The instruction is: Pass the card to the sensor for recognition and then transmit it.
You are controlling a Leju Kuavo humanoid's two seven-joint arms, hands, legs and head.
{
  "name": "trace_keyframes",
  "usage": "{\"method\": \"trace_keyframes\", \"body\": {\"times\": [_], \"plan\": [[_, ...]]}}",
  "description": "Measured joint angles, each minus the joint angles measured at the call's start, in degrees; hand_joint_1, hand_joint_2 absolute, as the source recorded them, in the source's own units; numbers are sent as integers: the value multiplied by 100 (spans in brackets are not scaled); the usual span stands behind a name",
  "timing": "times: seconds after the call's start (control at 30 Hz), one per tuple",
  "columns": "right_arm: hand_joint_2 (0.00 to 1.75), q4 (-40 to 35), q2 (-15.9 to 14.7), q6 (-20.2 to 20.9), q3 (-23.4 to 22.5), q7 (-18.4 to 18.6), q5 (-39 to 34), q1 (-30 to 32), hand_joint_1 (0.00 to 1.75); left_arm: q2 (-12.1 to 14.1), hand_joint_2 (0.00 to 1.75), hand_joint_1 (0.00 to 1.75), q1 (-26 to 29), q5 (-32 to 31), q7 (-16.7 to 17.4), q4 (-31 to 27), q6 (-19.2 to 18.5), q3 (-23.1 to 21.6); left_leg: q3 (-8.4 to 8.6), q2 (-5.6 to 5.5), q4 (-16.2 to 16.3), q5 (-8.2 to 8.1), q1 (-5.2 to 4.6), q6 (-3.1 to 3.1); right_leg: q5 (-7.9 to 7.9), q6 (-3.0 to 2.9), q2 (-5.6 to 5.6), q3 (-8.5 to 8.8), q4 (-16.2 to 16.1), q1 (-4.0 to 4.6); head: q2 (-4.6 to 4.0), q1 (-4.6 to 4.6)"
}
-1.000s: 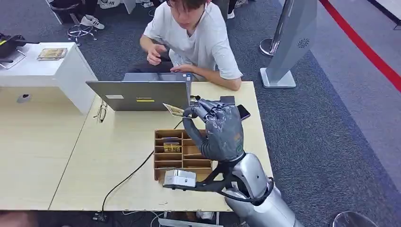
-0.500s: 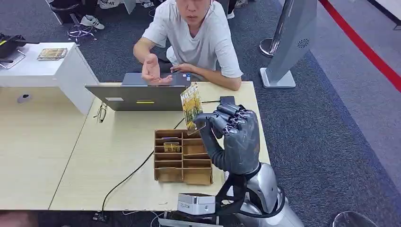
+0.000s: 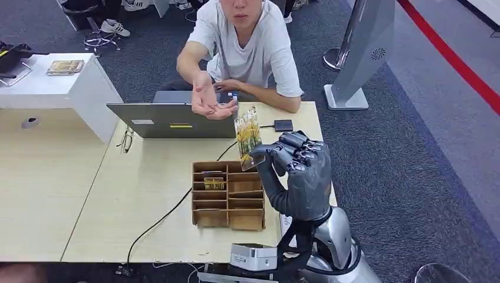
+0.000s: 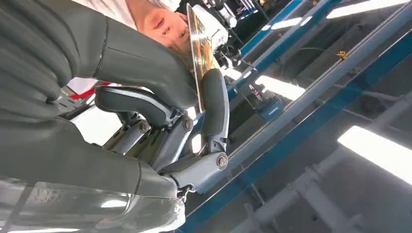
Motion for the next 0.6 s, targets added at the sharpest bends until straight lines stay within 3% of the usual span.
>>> {"method": "trace_keyframes", "body": {"times": [0.6], "plan": [[175,210,0,516,2,175,77,-214,175,28,0,0,-34,-225,77,20,-114,-63,0,0,0,0,0,0,0,0,-1,1,0,0,0,0]]}}
